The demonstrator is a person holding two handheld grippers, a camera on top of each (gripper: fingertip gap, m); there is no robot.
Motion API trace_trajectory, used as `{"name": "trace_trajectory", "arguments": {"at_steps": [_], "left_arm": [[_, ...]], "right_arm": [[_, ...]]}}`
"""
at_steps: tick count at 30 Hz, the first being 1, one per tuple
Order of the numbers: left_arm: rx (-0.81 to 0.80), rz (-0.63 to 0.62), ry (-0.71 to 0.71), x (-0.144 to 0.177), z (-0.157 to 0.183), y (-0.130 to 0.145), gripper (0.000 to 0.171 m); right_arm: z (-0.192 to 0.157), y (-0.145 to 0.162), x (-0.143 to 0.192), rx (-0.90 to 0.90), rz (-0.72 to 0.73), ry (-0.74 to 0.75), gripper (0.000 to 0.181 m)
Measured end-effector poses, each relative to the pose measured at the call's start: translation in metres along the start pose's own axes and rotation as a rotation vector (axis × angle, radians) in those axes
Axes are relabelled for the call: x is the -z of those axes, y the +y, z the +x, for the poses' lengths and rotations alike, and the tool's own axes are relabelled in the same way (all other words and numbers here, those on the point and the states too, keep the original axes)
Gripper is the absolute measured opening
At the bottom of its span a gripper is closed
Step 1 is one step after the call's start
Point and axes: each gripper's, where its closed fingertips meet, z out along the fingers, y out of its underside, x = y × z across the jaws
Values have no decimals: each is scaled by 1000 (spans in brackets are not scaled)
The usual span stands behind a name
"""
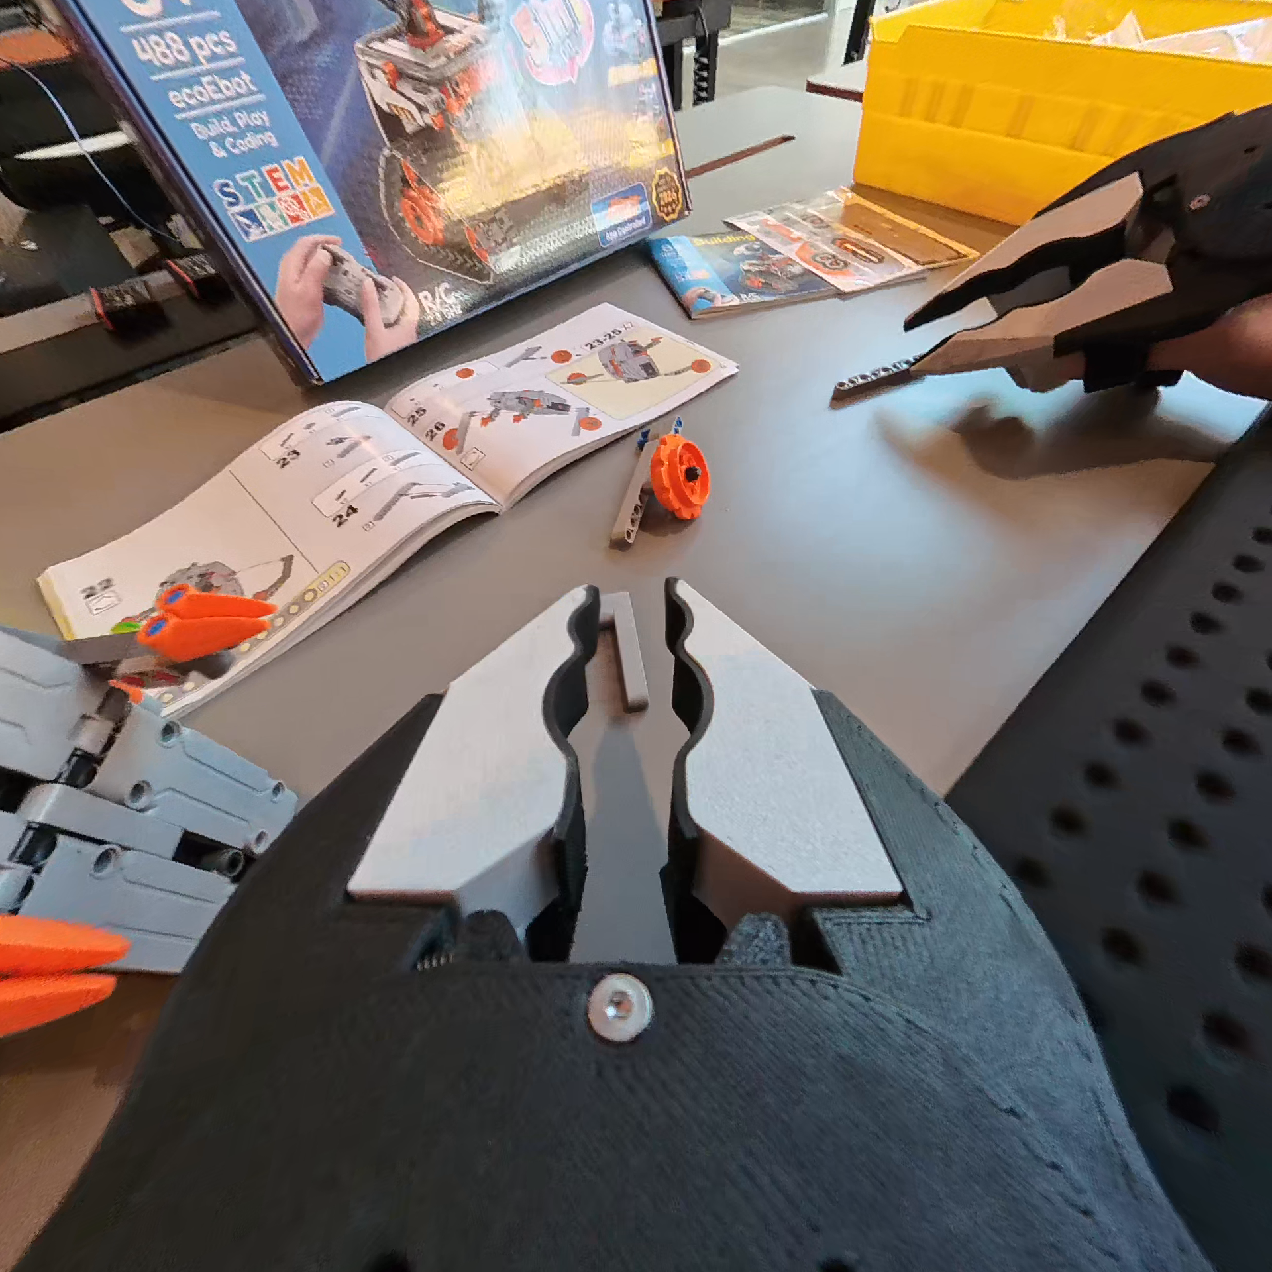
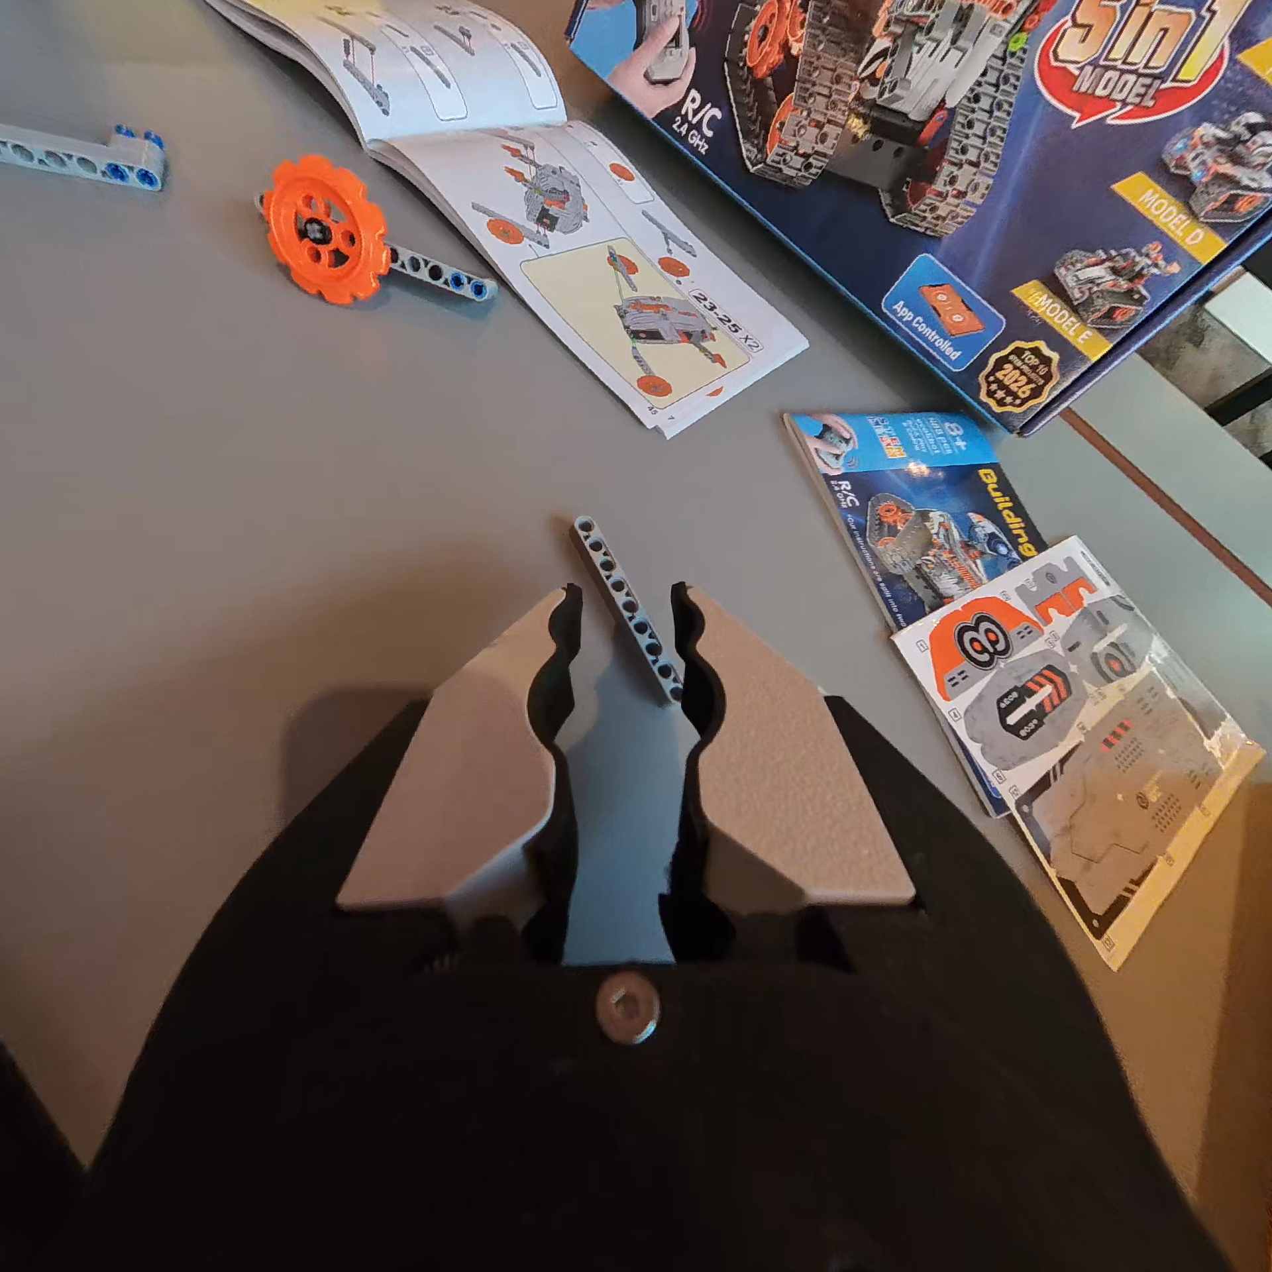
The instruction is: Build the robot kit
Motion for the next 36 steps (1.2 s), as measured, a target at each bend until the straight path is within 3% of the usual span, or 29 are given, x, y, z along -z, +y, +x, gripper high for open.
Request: {"name": "trace_trajectory", "arguments": {"at_steps": [5, 15, 36], "left_arm": [[-11, 64, -45, 5, -7, -7, 12], [-14, 27, -45, -5, -11, 0, 12], [-23, 7, -14, -10, -8, 5, 12]], "right_arm": [[2, -1, 1, -29, 12, -11, 25], [5, -2, 3, -81, 26, -33, 25], [-1, 5, -3, 2, -33, -19, 25]]}}
